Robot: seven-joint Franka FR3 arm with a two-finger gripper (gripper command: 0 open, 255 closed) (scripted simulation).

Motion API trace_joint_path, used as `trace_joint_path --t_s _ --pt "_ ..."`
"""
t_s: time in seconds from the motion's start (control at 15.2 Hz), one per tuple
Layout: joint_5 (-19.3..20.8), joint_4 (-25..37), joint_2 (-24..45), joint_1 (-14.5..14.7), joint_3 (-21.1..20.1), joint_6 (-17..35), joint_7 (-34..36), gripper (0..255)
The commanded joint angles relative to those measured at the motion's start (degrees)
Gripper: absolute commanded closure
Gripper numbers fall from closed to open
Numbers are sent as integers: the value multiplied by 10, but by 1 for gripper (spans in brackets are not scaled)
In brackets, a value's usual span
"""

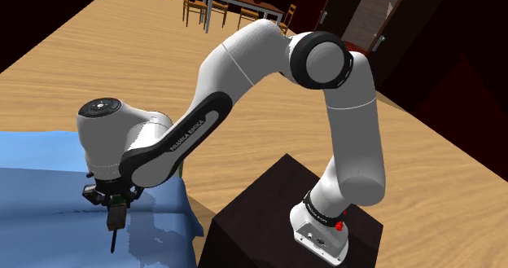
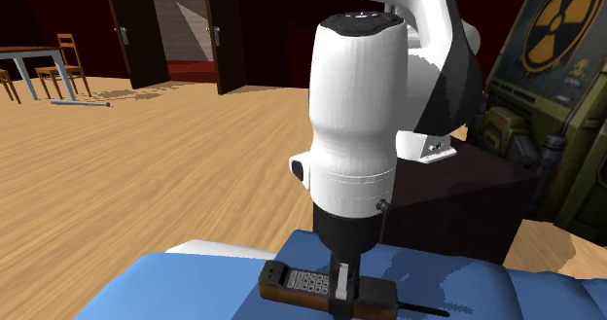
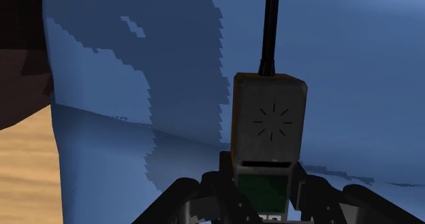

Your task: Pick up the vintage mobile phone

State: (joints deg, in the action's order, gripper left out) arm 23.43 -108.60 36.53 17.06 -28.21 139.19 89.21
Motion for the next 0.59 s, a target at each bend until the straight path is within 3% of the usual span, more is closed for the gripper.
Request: trace_joint_path --t_s 0.0,0.53 --pt "-7 -2 -12 -4 -6 -9 -4 255" --pt "-28 -4 -46 -18 -24 -40 -16 255"
